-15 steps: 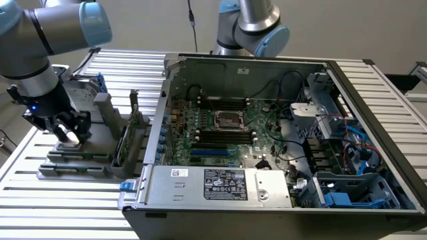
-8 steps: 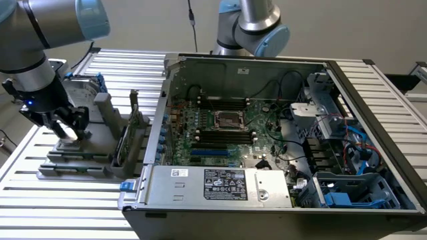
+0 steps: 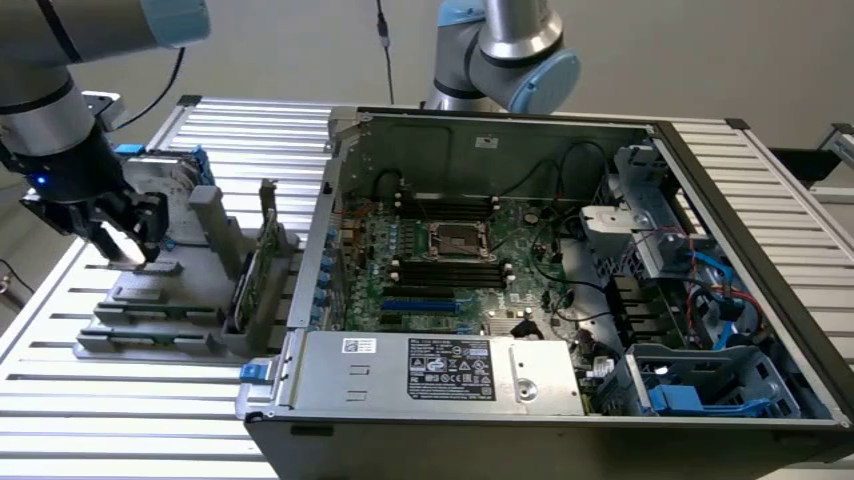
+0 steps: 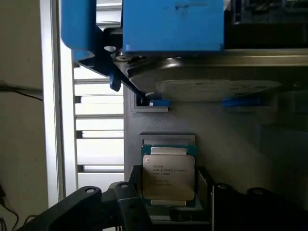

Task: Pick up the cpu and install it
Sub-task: 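Pick up the cpu and move it towards the insertion slot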

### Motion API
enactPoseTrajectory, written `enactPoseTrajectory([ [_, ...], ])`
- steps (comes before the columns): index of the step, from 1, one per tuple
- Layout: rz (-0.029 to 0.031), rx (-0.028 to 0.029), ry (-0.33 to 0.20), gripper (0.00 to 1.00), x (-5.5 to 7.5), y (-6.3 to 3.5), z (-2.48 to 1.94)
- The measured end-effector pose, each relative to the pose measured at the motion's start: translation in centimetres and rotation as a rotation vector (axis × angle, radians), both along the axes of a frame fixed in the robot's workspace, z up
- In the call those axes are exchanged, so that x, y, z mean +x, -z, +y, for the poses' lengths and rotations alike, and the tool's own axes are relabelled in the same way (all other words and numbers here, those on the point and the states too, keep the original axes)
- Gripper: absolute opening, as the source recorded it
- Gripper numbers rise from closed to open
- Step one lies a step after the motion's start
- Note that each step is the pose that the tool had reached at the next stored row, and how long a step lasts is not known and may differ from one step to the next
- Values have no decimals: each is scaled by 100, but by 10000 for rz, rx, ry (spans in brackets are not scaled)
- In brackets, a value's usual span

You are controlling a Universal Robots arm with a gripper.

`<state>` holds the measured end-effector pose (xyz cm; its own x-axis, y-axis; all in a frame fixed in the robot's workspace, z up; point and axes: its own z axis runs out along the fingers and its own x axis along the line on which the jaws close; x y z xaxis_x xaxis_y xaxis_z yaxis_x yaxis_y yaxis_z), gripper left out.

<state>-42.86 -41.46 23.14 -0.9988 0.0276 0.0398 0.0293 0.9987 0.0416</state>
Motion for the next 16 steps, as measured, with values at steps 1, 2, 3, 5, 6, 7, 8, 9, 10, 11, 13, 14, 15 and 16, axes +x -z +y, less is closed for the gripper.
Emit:
enactPoseTrajectory([
  [1, 1, 0, 0, 55, 0, -42, 0],
  [2, 1, 1, 0, 55, 0, -85, 0],
  [3, 1, 2, 0, 55, 0, -126, 0],
  [5, 1, 3, 0, 55, 0, -208, 0],
  [6, 0, 5, 0, 55, 1, -248, 0],
  [7, 1, 5, -1, 55, 2, -287, 0],
  [8, 1, 6, -1, 55, 4, -324, 0],
  [9, 1, 8, -2, 55, 10, -362, -1],
  [10, 1, 10, -2, 55, 18, -400, -1],
  [11, 2, 12, -1, 55, 30, -439, 0],
  [13, 1, 20, -1, 55, 66, -514, 0],
  [14, 1, 24, 0, 55, 86, -550, 0],
  [15, 1, 28, 0, 55, 108, -587, 0],
  [16, -1, 33, -1, 55, 136, -626, 0],
])
